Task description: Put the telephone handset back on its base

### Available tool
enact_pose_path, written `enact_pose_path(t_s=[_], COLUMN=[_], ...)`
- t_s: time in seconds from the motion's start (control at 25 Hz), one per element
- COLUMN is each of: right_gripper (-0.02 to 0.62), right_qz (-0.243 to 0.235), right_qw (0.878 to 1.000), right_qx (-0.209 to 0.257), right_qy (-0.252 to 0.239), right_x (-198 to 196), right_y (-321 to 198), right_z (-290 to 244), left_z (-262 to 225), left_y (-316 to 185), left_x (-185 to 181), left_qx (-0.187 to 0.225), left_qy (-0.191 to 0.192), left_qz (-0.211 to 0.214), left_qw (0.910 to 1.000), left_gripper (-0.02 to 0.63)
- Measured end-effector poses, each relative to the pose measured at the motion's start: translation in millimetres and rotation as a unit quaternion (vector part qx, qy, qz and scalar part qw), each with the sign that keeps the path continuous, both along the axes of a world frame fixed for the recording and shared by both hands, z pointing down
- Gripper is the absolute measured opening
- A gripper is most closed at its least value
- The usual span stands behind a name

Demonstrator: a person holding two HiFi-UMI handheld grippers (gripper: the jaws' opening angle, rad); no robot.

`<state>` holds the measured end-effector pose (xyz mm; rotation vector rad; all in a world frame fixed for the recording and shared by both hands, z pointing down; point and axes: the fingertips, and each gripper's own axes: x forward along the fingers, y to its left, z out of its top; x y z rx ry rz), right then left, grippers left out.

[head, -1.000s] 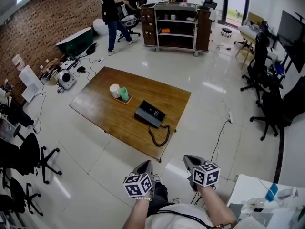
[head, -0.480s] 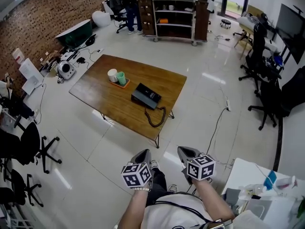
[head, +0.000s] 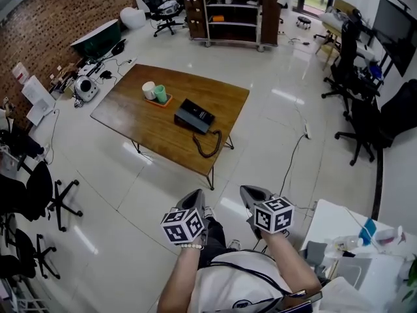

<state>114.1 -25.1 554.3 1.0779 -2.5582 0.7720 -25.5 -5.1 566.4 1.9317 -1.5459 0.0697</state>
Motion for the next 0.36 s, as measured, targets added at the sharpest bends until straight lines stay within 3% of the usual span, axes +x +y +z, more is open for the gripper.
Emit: enact_pose_path(t_s=[0.36], right_gripper=[0.012], right_qz=[0.002], right_qw=[1.0], right_qx=[0.005], right_qy=[-0.001], right_x=[-2.9], right_y=[1.0], right_z=[-3.6], left_z=[-5.5], left_y=[-2.3], left_x=[2.5], left_qx=[0.004], left_qy=[0.004], left_qz=[0.008], left_qw=[1.0], left_gripper=[0.003])
